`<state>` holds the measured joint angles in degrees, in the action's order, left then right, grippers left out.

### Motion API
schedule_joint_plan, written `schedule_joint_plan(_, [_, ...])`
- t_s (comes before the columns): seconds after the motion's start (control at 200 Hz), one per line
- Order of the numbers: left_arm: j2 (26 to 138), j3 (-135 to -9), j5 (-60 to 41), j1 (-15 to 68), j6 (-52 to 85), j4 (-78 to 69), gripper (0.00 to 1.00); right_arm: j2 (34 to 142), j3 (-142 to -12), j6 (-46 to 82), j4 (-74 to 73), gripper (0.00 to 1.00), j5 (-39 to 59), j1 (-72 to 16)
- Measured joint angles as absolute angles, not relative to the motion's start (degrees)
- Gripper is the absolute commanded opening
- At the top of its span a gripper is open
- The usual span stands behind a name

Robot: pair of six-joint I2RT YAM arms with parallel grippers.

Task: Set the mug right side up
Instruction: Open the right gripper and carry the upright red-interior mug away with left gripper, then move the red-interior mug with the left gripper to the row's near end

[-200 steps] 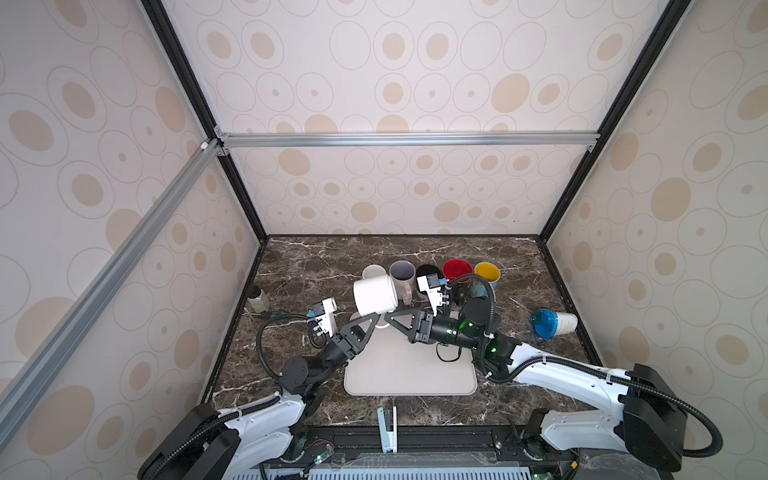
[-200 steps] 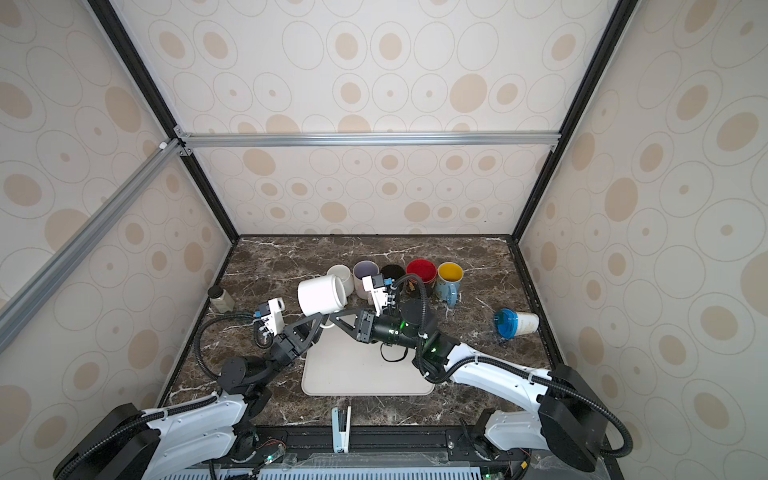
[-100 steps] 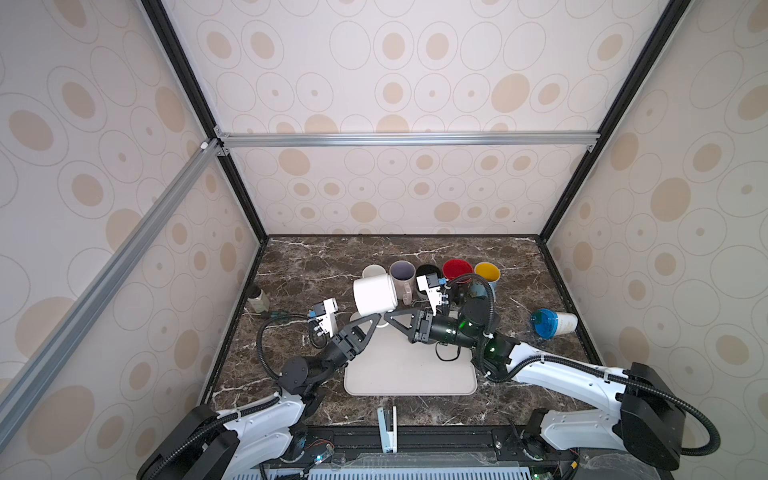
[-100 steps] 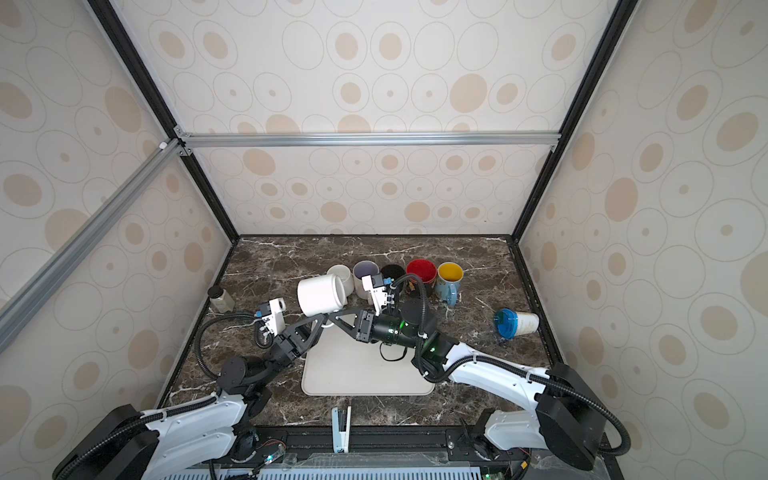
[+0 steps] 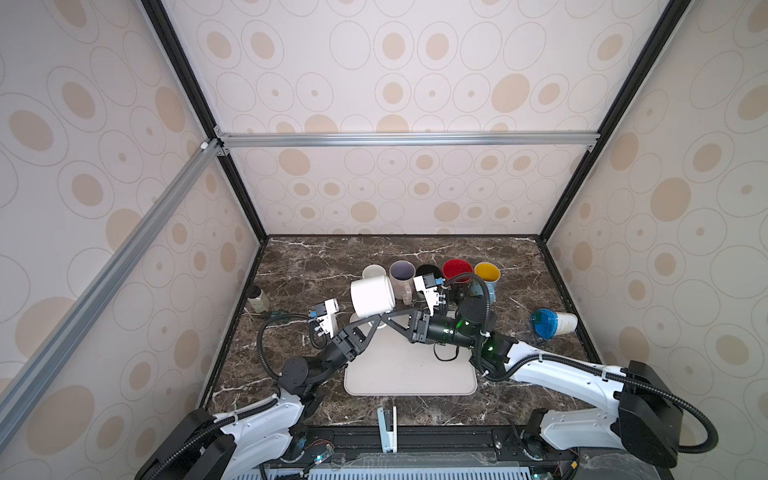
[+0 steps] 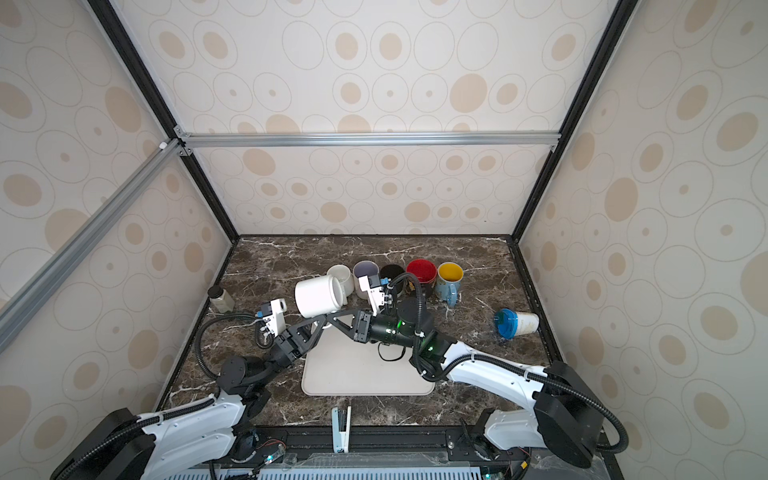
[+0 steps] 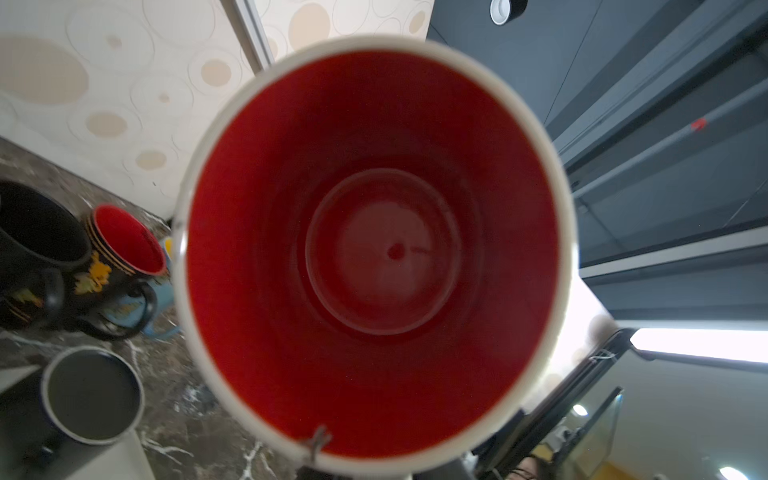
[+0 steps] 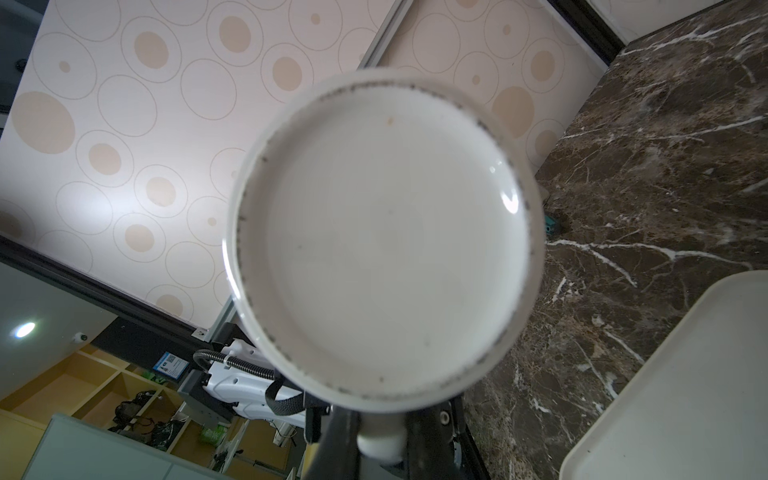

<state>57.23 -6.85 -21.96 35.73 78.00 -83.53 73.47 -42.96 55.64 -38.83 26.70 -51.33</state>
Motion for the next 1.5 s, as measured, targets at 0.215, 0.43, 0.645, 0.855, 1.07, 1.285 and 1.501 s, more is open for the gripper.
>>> schedule_joint_plan(0.215, [54.2, -6.9, -21.6, 35.7, 77.1, -79.5, 0.0, 73.9, -43.3, 55.2, -38.5, 0.01, 26.9, -51.4])
schedule_joint_plan(0.43, [48.8, -8.0, -21.5, 35.1, 74.0, -71.3, 0.0, 74.1, -45.7, 53.6, -34.3, 0.34, 27.4, -51.4])
schedule_joint_plan(0.645, [45.6, -11.1, -20.8, 30.5, 70.6, -60.8, 0.0, 73.3, -46.2, 50.2, -29.2, 0.55, 29.0, -52.1])
schedule_joint_plan(0.855, [42.5, -15.6, -21.2, 26.4, 65.6, -49.4, 0.0, 68.1, -46.1, 47.1, -21.4, 0.6, 28.4, -52.1])
schedule_joint_plan(1.07, [43.1, -30.6, -17.8, 24.1, 52.1, -24.2, 0.0, 61.3, -45.7, 43.8, -10.4, 0.61, 23.6, -52.1])
schedule_joint_plan(1.285, [52.1, -49.2, -8.4, 23.9, 37.6, -1.4, 0.0, 58.7, -47.8, 40.6, 4.1, 0.61, 13.6, -52.1])
schedule_joint_plan(1.501, [61.1, -54.2, 1.7, 23.8, 28.9, 12.5, 0.0, 59.3, -53.7, 39.2, 17.1, 0.6, 3.2, -52.1])
